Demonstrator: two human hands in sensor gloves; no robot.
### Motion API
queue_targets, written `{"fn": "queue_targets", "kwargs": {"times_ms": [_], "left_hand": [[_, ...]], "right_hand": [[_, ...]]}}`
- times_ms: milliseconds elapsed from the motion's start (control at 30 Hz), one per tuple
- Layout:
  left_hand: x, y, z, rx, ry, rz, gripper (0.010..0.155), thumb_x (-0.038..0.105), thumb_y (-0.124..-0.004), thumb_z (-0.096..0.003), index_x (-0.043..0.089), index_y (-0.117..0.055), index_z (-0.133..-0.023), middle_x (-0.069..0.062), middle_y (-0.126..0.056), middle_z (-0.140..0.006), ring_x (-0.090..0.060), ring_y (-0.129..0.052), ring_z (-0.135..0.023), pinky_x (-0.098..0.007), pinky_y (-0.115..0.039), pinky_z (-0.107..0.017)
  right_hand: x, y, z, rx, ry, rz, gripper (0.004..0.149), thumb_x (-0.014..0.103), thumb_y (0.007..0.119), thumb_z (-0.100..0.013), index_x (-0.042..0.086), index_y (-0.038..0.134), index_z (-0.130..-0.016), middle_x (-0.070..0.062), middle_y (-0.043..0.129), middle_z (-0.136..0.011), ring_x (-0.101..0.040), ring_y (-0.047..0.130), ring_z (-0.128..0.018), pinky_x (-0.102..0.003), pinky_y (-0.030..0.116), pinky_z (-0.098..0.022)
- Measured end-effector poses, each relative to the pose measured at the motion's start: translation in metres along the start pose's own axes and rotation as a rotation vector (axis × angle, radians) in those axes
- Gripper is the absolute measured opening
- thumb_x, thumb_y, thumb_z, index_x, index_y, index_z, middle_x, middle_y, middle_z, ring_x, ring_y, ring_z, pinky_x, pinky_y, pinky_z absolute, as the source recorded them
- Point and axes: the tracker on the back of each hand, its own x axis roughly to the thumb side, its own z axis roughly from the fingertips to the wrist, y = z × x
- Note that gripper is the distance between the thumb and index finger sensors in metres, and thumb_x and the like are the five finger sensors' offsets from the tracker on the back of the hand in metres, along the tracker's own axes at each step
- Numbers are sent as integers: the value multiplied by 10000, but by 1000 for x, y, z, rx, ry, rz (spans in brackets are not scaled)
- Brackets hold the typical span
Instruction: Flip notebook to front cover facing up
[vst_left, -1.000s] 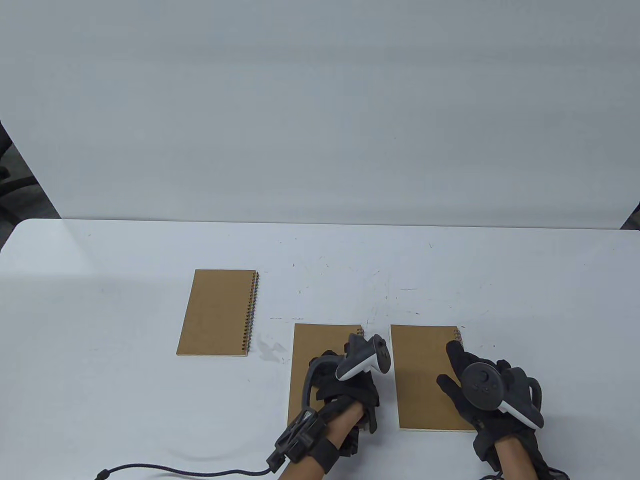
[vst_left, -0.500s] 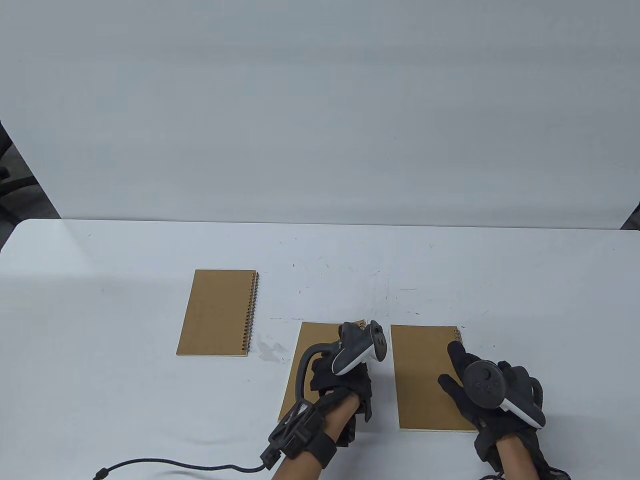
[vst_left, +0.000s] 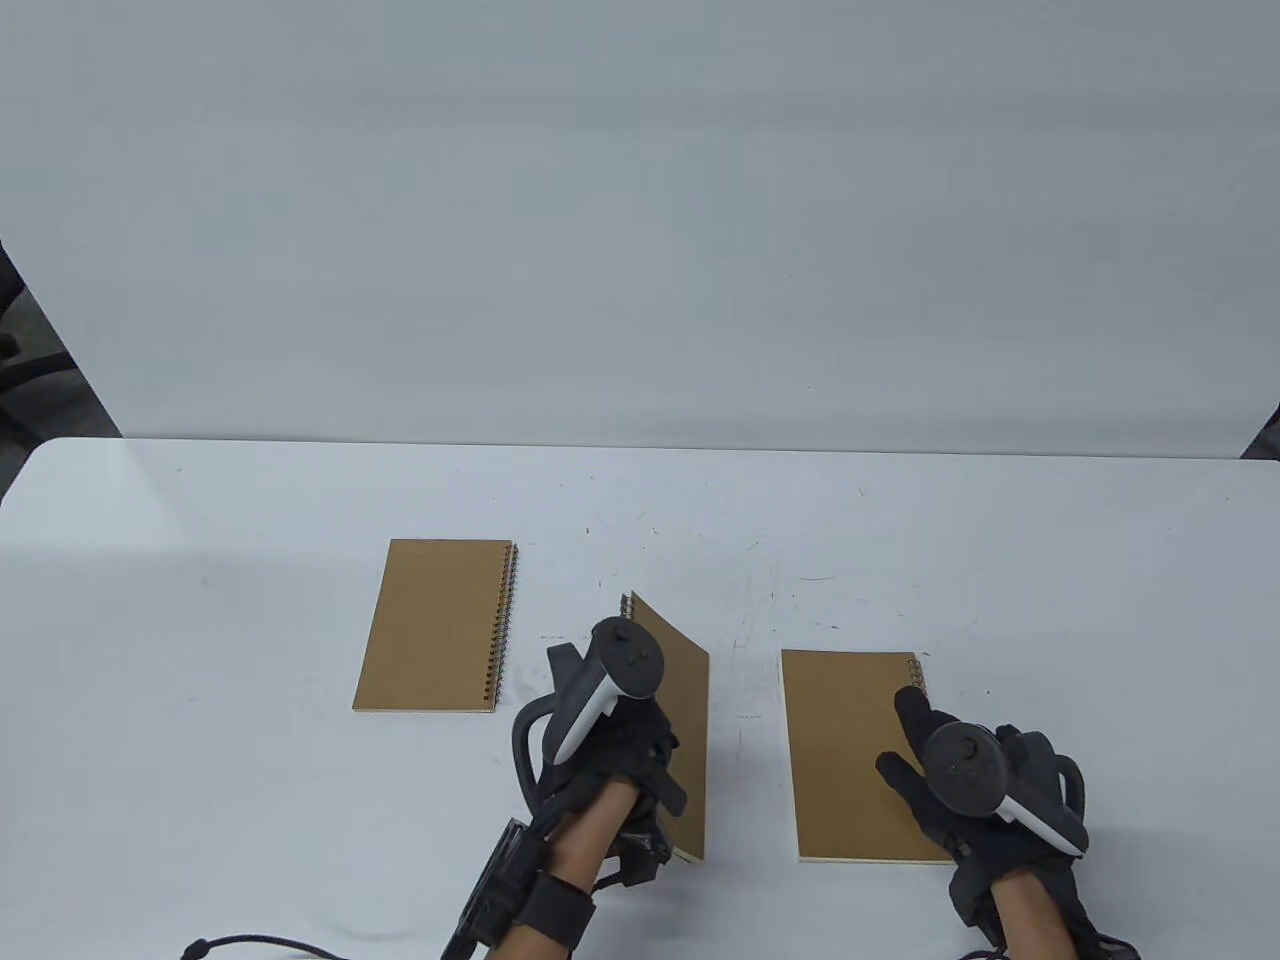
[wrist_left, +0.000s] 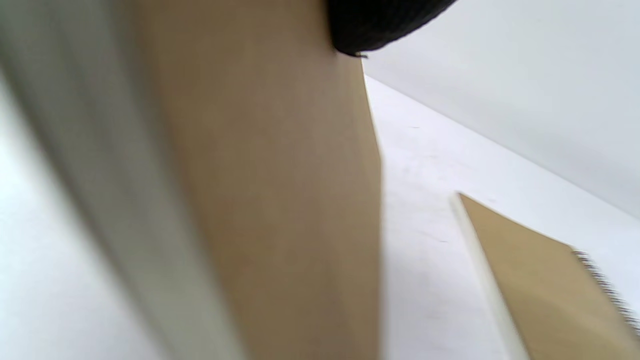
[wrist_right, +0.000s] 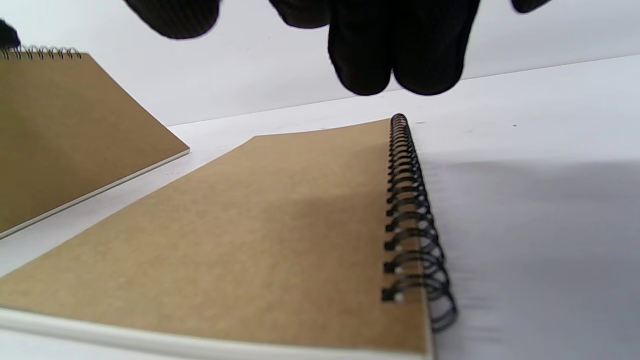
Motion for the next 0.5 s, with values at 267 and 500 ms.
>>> {"fn": "queue_targets", "kwargs": {"times_ms": [267, 500], "left_hand": [[-22, -28, -21, -61, 91, -198, 945, 348, -726, -584, 59, 39, -1058, -174, -673, -926, -240, -899, -597, -320, -890, -357], [-15, -40, -27, -111, 172, -387, 959, 440, -691, -588, 75, 57, -1064, -211, -654, -947, -283, -873, -655, -372, -872, -410]], "right_hand": [[-1, 2, -2, 15, 13, 12, 699, 480, 592, -557, 68, 437, -1100, -250, 745, -1047, -506, 759, -875, -768, 456, -602], [-1, 2, -3, 27, 25, 23, 698, 479, 592, -557, 69, 438, -1100, -250, 743, -1047, -508, 759, -875, -768, 455, -603]]}}
